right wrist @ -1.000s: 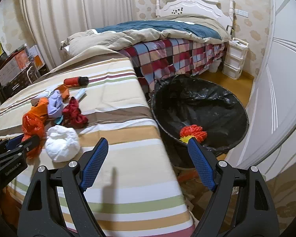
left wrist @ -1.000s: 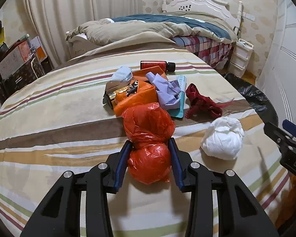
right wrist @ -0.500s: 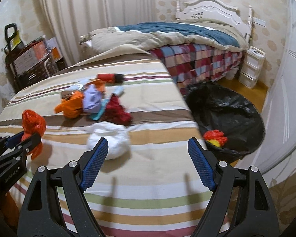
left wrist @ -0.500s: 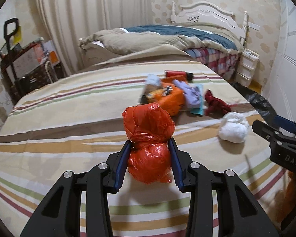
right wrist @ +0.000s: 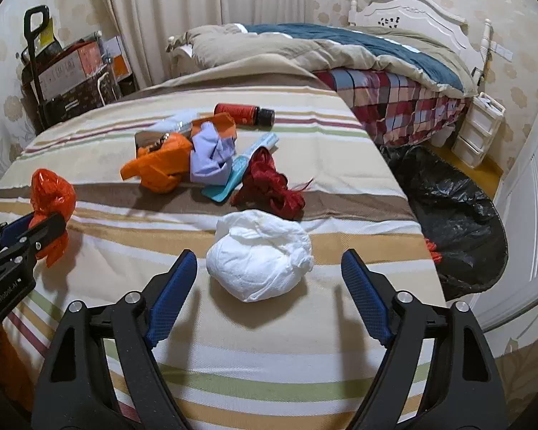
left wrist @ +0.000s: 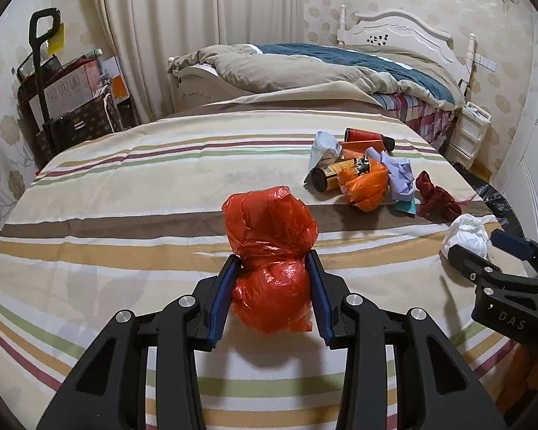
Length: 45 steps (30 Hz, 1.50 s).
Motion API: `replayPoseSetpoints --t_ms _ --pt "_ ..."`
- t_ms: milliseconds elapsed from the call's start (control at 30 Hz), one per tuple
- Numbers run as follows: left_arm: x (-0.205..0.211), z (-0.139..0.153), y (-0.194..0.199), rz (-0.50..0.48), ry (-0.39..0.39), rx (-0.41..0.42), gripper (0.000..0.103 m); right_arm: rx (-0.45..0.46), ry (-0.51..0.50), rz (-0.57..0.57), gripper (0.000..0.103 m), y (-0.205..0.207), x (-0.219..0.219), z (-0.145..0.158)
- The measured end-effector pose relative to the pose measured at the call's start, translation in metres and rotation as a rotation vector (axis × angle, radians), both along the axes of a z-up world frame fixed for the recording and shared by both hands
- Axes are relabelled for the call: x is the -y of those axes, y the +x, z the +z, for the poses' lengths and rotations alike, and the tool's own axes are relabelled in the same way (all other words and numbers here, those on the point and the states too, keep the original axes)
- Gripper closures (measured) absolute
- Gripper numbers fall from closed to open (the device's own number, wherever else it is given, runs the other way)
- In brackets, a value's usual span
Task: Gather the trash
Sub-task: 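Grasp the red plastic bag with the left tool while the right tool grasps the white tissue bundle, then carry the red bag and white tissue over the bin and release both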
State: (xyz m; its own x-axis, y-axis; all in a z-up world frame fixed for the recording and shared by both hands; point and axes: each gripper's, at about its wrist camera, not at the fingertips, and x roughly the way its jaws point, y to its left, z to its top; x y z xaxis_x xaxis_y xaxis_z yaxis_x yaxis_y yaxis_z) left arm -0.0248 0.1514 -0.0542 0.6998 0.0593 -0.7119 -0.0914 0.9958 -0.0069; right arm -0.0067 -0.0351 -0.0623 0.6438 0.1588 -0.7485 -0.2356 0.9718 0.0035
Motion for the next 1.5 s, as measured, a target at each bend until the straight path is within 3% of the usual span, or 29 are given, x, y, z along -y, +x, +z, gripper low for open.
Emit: replayPoseSetpoints --t_ms 33,100,233,600,900,1233,1500 --pt "0.0 0.0 0.001 0.0 -0.002 -0.002 0.063 -0.01 -0.003 0.007 0.042 0.0 -0.001 -0.001" --pt "0.0 -0.002 0.002 -0.001 -0.008 -0.007 0.063 -0.029 0.018 0.025 0.051 0.002 -0.002 -0.004" --pt "-0.001 -0.002 0.002 -0.003 -0.014 -0.002 0.063 -0.022 0.016 0.027 0.055 -0.002 -0.001 -0.003" --pt "0.005 0.009 -0.006 -0.022 -0.055 0.027 0.063 0.02 0.049 0.014 0.056 -0.015 0.014 0.014" --pt "0.035 0.026 0.002 -0.09 -0.078 0.07 0.063 0.078 0.053 -0.072 0.056 -0.012 0.05 0.031" --pt "0.099 0.037 0.037 -0.208 -0.109 0.091 0.063 0.127 0.028 -0.218 0.056 0.014 0.117 0.04" --pt "0.162 0.038 0.071 -0.306 -0.092 0.096 0.063 0.113 0.04 -0.324 0.056 0.046 0.172 0.029"
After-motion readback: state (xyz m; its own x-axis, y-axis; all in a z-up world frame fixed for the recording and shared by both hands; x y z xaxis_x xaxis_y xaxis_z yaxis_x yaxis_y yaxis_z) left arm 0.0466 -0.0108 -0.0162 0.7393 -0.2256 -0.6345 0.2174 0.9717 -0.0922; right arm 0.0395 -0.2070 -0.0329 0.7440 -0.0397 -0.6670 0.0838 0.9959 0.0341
